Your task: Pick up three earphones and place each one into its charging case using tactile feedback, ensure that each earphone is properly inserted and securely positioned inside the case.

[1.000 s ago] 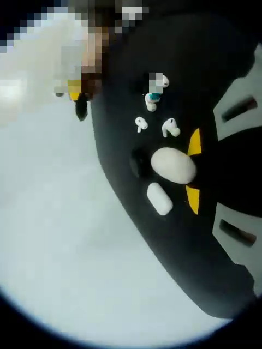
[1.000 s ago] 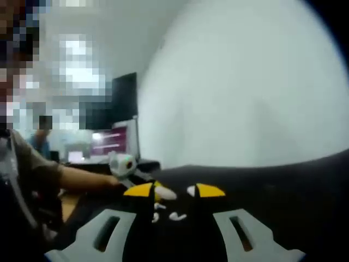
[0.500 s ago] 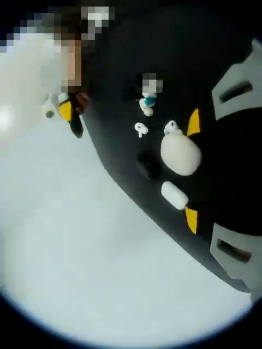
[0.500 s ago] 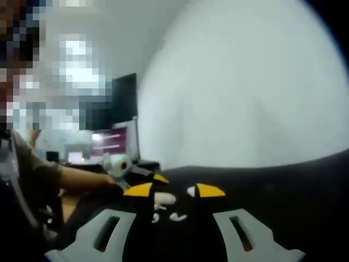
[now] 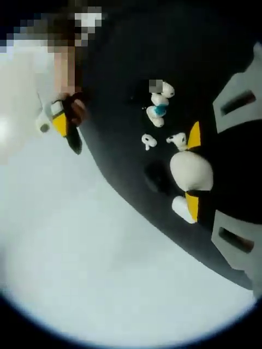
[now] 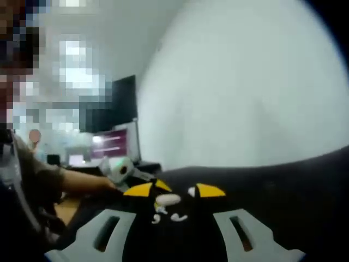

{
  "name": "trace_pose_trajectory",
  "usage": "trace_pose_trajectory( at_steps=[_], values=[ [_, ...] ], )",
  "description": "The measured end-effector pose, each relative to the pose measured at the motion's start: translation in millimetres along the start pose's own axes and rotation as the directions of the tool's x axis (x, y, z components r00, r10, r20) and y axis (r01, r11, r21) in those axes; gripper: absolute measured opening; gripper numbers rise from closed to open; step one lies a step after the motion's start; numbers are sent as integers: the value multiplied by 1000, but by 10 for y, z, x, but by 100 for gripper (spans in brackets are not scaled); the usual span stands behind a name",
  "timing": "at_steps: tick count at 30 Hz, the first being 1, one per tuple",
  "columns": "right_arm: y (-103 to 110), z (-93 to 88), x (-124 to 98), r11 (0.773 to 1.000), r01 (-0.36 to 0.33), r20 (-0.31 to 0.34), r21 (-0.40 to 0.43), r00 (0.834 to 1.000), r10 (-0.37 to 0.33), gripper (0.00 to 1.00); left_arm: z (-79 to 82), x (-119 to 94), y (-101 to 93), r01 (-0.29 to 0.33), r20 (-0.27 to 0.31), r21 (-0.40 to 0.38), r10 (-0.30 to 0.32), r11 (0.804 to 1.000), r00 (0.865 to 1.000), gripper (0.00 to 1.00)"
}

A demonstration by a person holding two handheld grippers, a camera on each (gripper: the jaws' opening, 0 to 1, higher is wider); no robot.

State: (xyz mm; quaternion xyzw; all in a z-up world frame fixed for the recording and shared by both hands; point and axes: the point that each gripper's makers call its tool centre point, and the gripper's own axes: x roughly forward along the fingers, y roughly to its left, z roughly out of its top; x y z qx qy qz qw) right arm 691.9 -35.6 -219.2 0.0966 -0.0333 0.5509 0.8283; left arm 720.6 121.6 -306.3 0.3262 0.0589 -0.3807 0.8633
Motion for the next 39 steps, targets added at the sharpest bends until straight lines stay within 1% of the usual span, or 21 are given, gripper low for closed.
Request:
trace_pose_trajectory(
  at_steps=[2, 3, 4, 5, 6, 7, 9, 10, 12, 13, 16, 20, 22, 23, 25, 27, 30, 32, 33, 36, 39],
  values=[
    [-1, -1, -2, 1000, 1, -1, 1, 1000, -1, 31, -16, 1, 30, -34, -4, -43, 34, 998, 999, 26],
    [-3, 1, -5, 1000, 1, 0, 2, 1000, -1, 31, -40, -6, 59, -56, -17, -93, 54, 994, 998, 25],
    [-4, 4, -7, 1000, 2, 1, 3, 1000, -2, 31, -32, -9, 101, -74, -6, -158, 74, 985, 997, 24],
    [-5, 13, -12, 1000, 3, 5, 4, 1000, -3, 31, -5, -32, 164, -88, 16, -245, 95, 966, 995, 22],
    [-6, 21, -16, 1000, 3, 9, 6, 1000, -3, 31, -4, -58, 223, -105, 16, -301, 115, 948, 993, 20],
    [-6, 29, -19, 1000, 3, 13, 8, 1000, -3, 31, -3, -87, 285, -123, 15, -348, 137, 929, 991, 19],
    [-5, 35, -23, 1000, 3, 17, 11, 1000, -3, 31, -30, -132, 338, -125, 0, -419, 138, 899, 990, 18],
    [-8, 34, -23, 1000, 4, 17, 12, 1000, -5, 31, -49, -150, 367, -136, -7, -438, 148, 889, 989, 17],
    [-11, 25, -22, 1000, 6, 14, 12, 1000, -6, 31, -52, -189, 382, -141, -9, -450, 154, 882, 988, 16],
    [-12, 20, -21, 1000, 6, 11, 11, 1000, -7, 31, -54, -213, 377, -139, -10, -476, 153, 868, 988, 16],
    [-13, 13, -19, 1000, 6, 8, 9, 1000, -6, 31, -21, -261, 343, -128, 2, -516, 150, 847, 989, 16],
    [-18, 17, -30, 1000, 11, 12, 10, 1000, -11, 31, 93, -318, 247, -97, 32, -534, 135, 840, 990, 16],
    [-24, 20, -34, 1000, 14, 15, 13, 1000, -14, 31, 191, -360, 175, -58, 60, -558, 110, 828, 992, 16],
    [-28, 19, -36, 1000, 16, 15, 14, 1000, -16, 31, 242, -390, 148, -44, 74, -563, 104, 825, 992, 16],
    [-33, 18, -35, 1000, 16, 15, 16, 1000, -16, 31, 310, -443, 104, -43, 73, -559, 100, 828, 992, 16],
    [-28, 14, -34, 1000, 15, 14, 13, 1000, -15, 31, 383, -536, 50, -57, 62, -516, 103, 855, 993, 16],
    [-28, 22, -33, 1000, 13, 16, 11, 1000, -13, 31, 483, -650, -103, -63, 49, -492, 100, 868, 994, 16],
    [-30, 26, -34, 1000, 14, 17, 11, 1000, -14, 31, 476, -737, -202, -106, -3, -468, 119, 877, 993, 16],
    [-32, 27, -35, 1000, 15, 17, 10, 1000, -15, 31, 508, -776, -263, -117, 1, -451, 132, 885, 991, 16],
    [-34, 31, -41, 1000, 16, 21, 11, 1000, -16, 31, 561, -866, -494, -115, -3, -445, 127, 888, 992, 16],
    [-45, 15, -41, 1000, 20, 18, 14, 1000, -20, 31, 588, -886, -693, -84, -5, -478, 93, 874, 996, 16]
  ],
)
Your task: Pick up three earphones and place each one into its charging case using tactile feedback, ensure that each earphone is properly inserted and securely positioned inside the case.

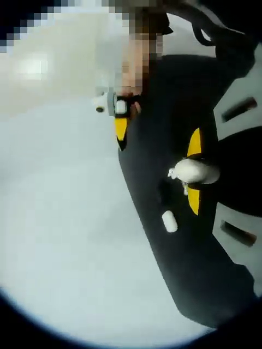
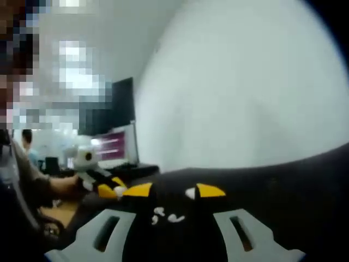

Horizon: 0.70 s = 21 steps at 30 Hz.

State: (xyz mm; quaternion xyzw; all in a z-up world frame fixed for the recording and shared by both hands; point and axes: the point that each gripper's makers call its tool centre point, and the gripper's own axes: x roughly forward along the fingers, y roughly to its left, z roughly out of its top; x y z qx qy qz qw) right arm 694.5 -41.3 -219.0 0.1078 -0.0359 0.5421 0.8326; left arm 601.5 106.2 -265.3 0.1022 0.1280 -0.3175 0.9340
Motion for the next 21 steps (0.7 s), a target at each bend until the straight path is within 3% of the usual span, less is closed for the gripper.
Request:
trace_pose_trajectory(
  at_steps=[2, 3, 8, 14, 18, 21],
  values=[
    [-2, -17, 7, 1000, 0, -5, -1, 1000, 0, 31, -99, 3, -104, 17, -47, 3, -17, 1000, 999, 16],
    [-1, -29, 14, 1000, -2, -9, -2, 1000, 2, 31, -130, 3, -148, 27, -66, 43, -24, 999, 998, 16],
    [-17, -62, 21, 1000, 1, -24, -13, 1000, -1, 31, -105, -17, -234, 2, -68, 69, 3, 998, 998, 16],
    [-51, -59, 17, 1000, 7, -23, -10, 1000, -7, 31, -86, 40, -369, 47, -19, 86, -45, 995, 999, 17],
    [-56, -69, 16, 1000, 7, -28, -12, 1000, -8, 31, -46, 42, -516, 152, 10, -39, -151, 988, 988, 16],
    [-58, -72, 20, 1000, 4, -31, -13, 999, -5, 31, -17, 37, -567, 179, 36, -54, -177, 982, 984, 15]
  ],
)
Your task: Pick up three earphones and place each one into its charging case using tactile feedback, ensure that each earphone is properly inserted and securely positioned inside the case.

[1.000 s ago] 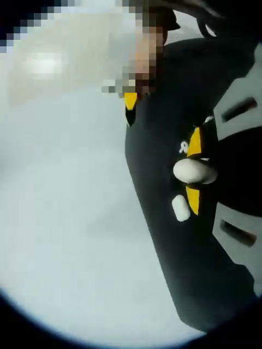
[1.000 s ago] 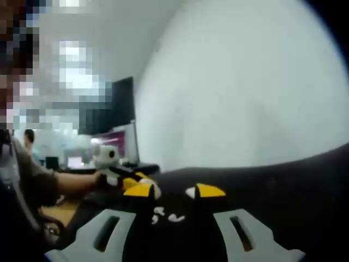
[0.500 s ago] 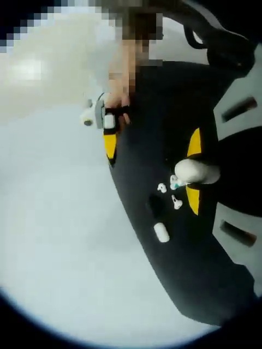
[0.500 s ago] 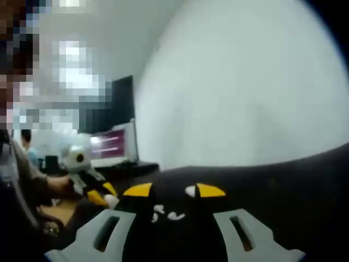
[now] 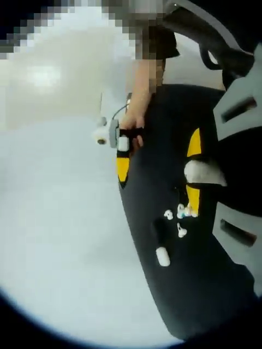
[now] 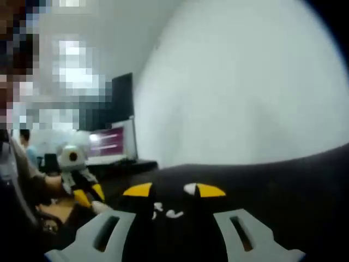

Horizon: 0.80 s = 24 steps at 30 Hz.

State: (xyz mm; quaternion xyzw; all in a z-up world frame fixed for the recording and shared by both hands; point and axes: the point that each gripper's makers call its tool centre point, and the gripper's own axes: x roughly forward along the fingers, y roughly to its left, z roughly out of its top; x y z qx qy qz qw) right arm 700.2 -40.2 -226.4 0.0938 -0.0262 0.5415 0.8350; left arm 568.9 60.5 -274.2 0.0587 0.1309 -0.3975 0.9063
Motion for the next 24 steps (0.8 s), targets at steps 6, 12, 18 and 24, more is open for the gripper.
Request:
trace_pose_trajectory(
  at_steps=[6, 12, 18, 24],
  values=[
    [15, 4, -4, 1000, -3, 0, -3, 1000, 3, 31, 105, -59, 8, 21, 36, -17, -20, 1000, 999, 15],
    [25, 1, -2, 1000, -7, -3, -3, 1000, 7, 31, 405, -301, -38, 260, 215, 2, -254, 966, 943, 37],
    [37, -14, 0, 1000, -8, -10, -7, 1000, 8, 31, 252, -297, 100, 297, 152, 4, -294, 955, 944, 42],
    [68, -65, 8, 1000, -17, -32, -12, 999, 17, 30, 301, -141, 254, 316, 181, 76, -325, 946, 928, 56]
  ],
)
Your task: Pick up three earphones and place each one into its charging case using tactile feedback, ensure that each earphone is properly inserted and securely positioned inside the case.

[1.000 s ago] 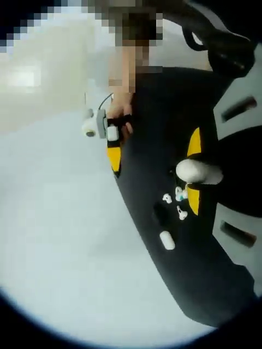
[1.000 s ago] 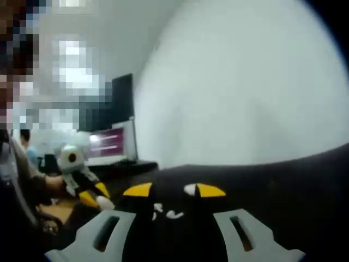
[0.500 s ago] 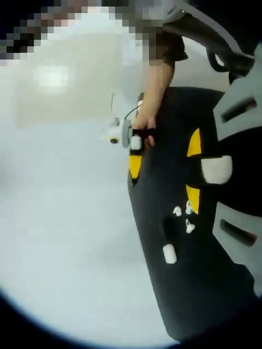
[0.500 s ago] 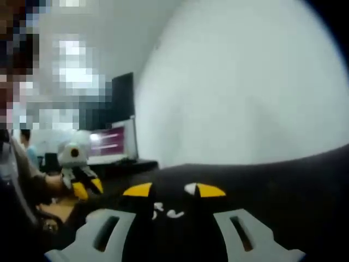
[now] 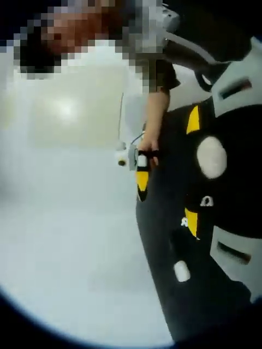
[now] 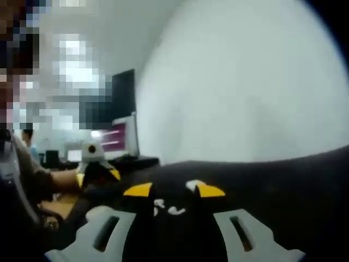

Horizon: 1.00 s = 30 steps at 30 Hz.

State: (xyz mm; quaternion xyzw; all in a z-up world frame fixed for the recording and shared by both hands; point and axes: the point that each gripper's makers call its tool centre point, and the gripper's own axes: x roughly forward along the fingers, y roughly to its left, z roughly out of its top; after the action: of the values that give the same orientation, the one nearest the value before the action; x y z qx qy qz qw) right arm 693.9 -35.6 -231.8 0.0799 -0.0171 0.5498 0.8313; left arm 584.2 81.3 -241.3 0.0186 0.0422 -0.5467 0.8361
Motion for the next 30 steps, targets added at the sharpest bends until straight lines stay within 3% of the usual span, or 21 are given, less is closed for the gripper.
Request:
trace_pose_trajectory(
  at_steps=[4, 6, 8, 11, 14, 15, 17, 19, 20, 22, 25, 28, 30],
  values=[
    [-7, -40, 7, 1000, 1, -20, -12, 1000, -2, 30, 167, 64, 208, -41, 51, 60, 38, 997, 998, 58],
    [-63, -77, 2, 1000, 17, -31, -7, 999, -17, 30, 130, 51, 430, -112, 17, 81, 111, 990, 994, 44],
    [-100, -96, -9, 1000, 27, -35, 1, 999, -27, 30, 104, 37, 569, -152, 22, 93, 151, 984, 988, 34],
    [-110, -111, -14, 1000, 29, -45, -6, 999, -29, 30, 39, 21, 664, -192, 34, 146, 189, 970, 981, 33],
    [-26, -123, -7, 1000, 3, -55, -30, 999, -5, 29, -44, 12, 646, -201, 42, 165, 197, 966, 980, 22],
    [3, -131, -3, 999, -8, -60, -39, 998, 5, 29, -62, -9, 658, -217, 46, 192, 212, 957, 976, 21],
    [59, -181, 10, 998, -26, -80, -63, 997, 21, 29, -10, -43, 699, -245, 95, 246, 228, 938, 969, 32],
    [35, -257, 15, 996, -23, -113, -88, 994, 13, 29, 18, -61, 730, -251, 132, 207, 227, 946, 965, 42],
    [14, -312, 19, 996, -19, -134, -86, 991, 7, 29, 5, -66, 740, -251, 121, 171, 233, 953, 965, 41],
    [-4, -407, 19, 997, -23, -170, -72, 985, 10, 30, 44, -77, 751, -271, 127, 177, 251, 946, 960, 38],
    [17, -444, -6, 996, -27, -182, -85, 983, 11, 31, 66, -108, 796, -325, 135, 260, 299, 909, 945, 27],
    [1, -471, -13, 994, -18, -194, -111, 981, -4, 32, -122, -117, 934, -362, 30, 317, 372, 877, 928, 28],
    [-14, -466, -8, 999, 11, -214, -45, 977, -21, 32, -95, -96, 885, -344, 48, 304, 346, 889, 937, 30]
  ],
)
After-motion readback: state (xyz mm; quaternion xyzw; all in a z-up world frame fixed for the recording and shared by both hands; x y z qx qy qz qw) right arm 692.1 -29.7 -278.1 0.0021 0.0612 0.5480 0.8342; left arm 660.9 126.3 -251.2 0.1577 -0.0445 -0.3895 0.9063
